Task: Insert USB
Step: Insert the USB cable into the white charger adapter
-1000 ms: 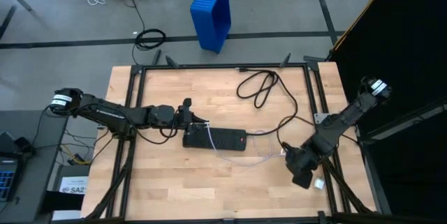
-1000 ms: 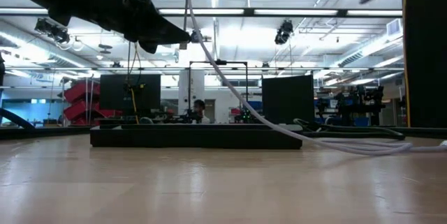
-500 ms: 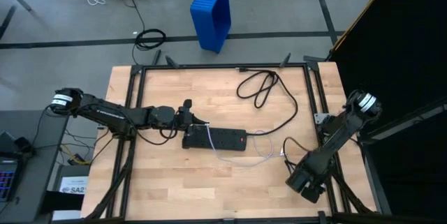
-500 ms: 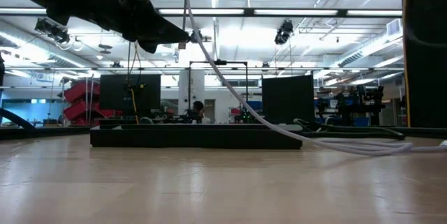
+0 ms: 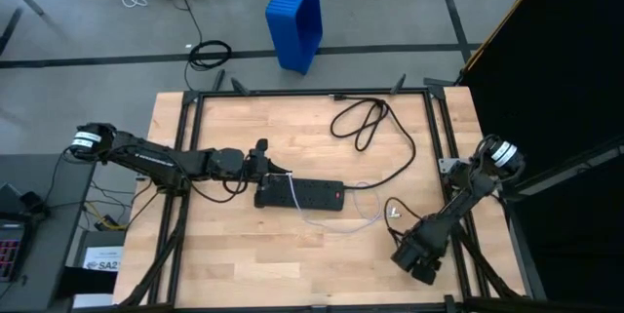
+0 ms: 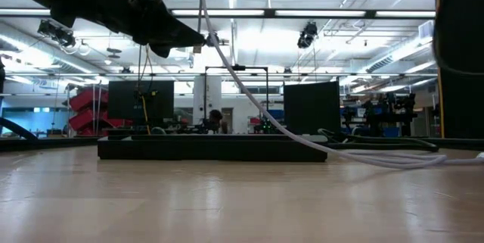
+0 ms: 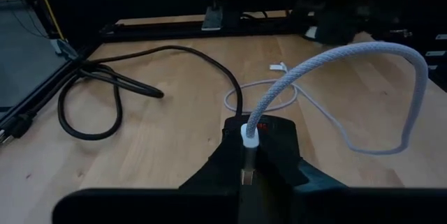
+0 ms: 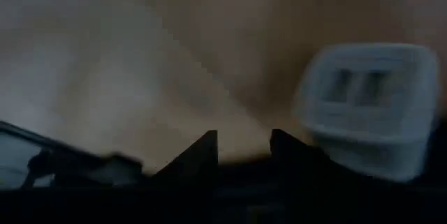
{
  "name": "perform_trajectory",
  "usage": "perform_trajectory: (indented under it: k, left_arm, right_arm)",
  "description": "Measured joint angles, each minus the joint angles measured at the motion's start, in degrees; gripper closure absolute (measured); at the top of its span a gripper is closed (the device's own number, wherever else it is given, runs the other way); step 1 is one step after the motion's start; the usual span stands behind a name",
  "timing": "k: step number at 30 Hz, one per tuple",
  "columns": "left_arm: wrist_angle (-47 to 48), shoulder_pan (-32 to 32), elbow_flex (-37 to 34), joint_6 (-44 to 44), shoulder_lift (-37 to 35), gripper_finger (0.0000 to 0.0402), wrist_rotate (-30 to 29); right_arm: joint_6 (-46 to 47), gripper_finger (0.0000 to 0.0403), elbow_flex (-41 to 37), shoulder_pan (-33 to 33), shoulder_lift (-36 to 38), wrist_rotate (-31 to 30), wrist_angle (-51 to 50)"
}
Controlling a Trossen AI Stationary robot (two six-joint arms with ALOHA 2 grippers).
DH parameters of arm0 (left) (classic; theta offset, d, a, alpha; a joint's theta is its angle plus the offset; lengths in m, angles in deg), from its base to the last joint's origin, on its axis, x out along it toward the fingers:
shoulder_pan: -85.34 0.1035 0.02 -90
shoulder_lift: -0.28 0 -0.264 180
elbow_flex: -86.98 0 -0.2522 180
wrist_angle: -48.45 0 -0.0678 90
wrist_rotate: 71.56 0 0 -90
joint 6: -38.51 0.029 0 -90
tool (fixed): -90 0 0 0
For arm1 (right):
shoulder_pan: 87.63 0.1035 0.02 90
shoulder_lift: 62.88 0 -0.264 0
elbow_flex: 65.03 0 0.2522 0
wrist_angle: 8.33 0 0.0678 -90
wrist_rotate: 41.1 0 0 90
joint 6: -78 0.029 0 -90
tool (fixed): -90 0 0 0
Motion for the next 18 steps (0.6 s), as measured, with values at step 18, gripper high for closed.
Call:
perform_trajectory:
  k: [18]
  left_arm:
    - [1.3,0.0,0.0,-0.2,0.0,0.0392,0.0]
  right_arm:
    - [-21.5,0.0314,11.2,-16.6,4.3,-16.8,-22.5]
